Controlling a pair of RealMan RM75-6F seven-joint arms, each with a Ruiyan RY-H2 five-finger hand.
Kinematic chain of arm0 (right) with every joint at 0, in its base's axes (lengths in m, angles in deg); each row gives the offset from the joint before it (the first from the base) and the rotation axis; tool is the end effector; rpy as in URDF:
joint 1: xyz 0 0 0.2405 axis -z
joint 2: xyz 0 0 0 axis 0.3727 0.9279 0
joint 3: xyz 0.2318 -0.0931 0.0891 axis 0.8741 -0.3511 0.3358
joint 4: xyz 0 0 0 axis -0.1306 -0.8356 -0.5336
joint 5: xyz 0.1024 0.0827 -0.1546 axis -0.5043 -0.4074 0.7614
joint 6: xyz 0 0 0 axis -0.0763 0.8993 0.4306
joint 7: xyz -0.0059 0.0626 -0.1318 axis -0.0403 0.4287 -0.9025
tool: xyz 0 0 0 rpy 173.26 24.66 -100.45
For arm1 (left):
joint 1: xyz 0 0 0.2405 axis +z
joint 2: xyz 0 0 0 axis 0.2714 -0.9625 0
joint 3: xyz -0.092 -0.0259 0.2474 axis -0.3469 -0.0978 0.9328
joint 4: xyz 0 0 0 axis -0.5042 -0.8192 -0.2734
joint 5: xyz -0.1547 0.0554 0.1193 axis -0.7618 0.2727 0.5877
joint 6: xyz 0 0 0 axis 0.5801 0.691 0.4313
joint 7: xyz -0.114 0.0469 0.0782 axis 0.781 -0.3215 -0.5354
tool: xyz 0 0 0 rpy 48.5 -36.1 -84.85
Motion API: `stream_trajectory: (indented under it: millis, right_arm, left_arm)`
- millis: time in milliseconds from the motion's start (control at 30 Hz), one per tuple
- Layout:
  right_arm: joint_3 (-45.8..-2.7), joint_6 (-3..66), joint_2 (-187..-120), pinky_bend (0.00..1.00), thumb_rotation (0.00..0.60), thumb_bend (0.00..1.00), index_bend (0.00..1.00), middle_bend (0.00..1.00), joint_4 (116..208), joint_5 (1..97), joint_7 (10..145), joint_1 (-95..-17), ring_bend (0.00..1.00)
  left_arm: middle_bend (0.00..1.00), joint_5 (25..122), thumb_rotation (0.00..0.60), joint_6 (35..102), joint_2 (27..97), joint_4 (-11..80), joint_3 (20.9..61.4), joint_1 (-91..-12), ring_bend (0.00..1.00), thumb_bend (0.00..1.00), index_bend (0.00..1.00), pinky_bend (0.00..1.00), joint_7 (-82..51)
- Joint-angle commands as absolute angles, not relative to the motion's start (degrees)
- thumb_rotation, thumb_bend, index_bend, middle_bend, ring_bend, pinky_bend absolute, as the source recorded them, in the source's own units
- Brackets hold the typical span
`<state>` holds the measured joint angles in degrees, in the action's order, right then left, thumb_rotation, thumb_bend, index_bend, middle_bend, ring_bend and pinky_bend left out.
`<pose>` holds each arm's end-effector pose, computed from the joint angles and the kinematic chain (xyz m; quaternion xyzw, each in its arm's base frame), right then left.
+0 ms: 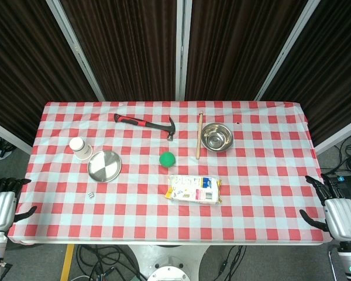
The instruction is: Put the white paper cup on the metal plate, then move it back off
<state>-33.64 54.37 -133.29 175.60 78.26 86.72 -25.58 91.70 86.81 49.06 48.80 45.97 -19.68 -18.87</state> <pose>-0.3226 -0.1701 0.1767 0.6037 -0.3998 0.4242 0.5439 -0.3460 0.1791 0.1445 -0.5697 -0.4150 -0.3372 0.6241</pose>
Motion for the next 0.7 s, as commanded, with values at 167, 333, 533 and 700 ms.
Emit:
stream_trajectory:
  millis: [167,333,533,700]
  right_arm:
    - [-33.7,54.7,-133.2,0.18,0.6,0.15,0.13,0.22,175.7,78.3,86.6,-25.4,0.05]
    - [-33.8,55.7,-133.1,0.18,0.6,0.15,0.13,0.22,175.6,78.2,86.8,-24.7,0.05]
    - [-33.6,56.5,-132.7,0.18,0.6,0.15,0.13,0.22,175.5,78.2,86.9,-24.3,0.05]
    - [-33.6,56.3,-132.5,0.18,0.6,0.15,0.13,0.22,175.7,78.6,86.8,-24.6,0.05]
  left_arm:
    - [0.29,92.4,0.6,86.9,49.2,48.7,45.9,-20.0,0.17,0.15,0.27,0.14,-19.0]
    - [0.29,93.5,0.6,86.2,49.4,48.7,45.8,-21.1,0.17,0.15,0.27,0.14,-19.1]
    - [0.38,94.4,0.6,82.2,51.1,48.0,44.0,-25.4,0.28,0.13,0.38,0.19,-17.4]
    - [0.54,93.6,0.6,74.0,54.1,44.4,42.7,-31.3,0.5,0.16,0.45,0.56,-16.2]
